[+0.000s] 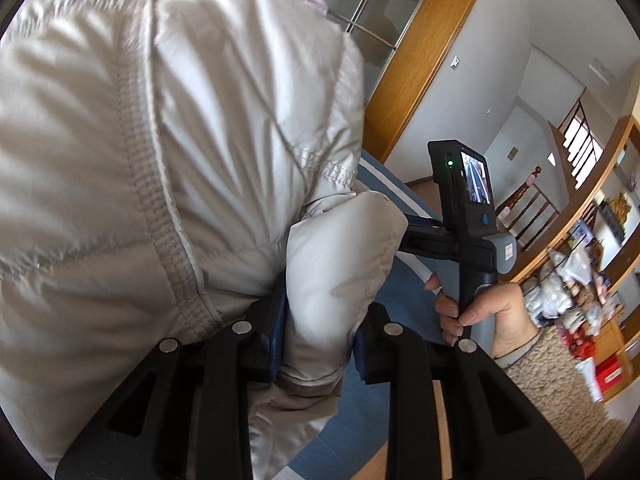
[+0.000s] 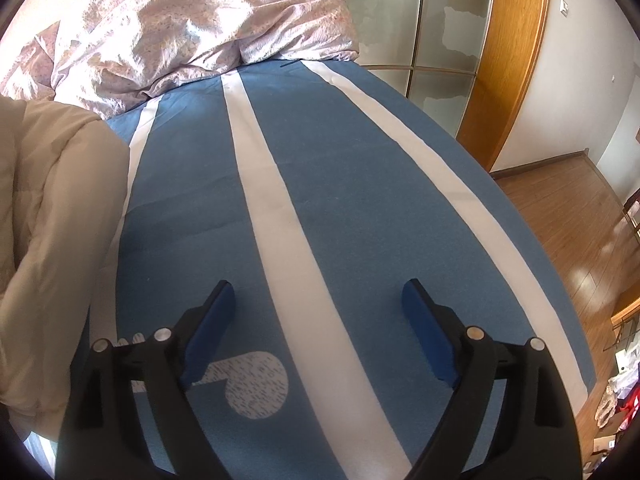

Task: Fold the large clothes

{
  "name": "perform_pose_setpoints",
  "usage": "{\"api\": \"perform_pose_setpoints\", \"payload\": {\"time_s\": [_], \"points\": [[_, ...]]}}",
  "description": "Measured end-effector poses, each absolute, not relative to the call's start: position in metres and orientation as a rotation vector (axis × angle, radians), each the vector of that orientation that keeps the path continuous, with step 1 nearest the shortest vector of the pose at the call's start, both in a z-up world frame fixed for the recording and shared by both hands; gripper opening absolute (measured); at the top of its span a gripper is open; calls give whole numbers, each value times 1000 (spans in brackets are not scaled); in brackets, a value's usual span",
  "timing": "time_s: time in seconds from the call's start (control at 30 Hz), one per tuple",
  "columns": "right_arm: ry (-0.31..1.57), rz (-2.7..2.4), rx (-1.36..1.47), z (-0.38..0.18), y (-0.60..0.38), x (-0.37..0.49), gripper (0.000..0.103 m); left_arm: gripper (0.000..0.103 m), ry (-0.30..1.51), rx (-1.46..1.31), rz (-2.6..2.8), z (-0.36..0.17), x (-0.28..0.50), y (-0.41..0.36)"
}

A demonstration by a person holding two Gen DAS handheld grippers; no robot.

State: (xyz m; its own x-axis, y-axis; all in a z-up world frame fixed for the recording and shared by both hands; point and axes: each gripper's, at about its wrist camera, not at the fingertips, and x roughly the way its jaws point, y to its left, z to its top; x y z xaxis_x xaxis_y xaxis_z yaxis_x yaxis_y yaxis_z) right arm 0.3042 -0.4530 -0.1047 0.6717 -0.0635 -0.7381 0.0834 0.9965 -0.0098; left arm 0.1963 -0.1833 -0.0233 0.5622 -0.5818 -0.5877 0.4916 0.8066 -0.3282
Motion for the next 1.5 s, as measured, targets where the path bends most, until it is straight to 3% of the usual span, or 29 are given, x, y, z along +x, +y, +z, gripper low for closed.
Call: {"api": "perform_pose_setpoints", "payload": {"time_s": [0.1, 0.17, 0.23, 0.3, 0.57, 1.03, 1.27, 1.33, 1.5], "points": [[829, -88, 27, -106, -452, 304, 87, 38, 696, -88, -630, -17, 184, -188], [829, -90, 28, -106, -452, 304, 87, 55, 676, -75, -648, -11, 176, -191], [829, -91, 28, -105, -452, 304, 87, 65, 649, -55, -654, -7, 167, -195], [828, -95, 31, -106, -453, 302, 86, 70, 621, -26, -646, -2, 158, -198], [812, -85, 70, -93, -453, 290, 81, 72, 585, -9, -621, 15, 136, -194], [514, 67, -34, 42, -381, 224, 80, 77, 530, -65, -510, 53, 109, -148], [475, 244, -75, 66, -320, 209, 78, 77, 520, -80, -396, 59, 122, -119], [471, 292, -87, 66, -300, 203, 74, 77, 514, -76, -363, 61, 127, -112], [495, 354, -96, 58, -268, 205, 47, 77, 504, -94, -274, 61, 144, -84]]}}
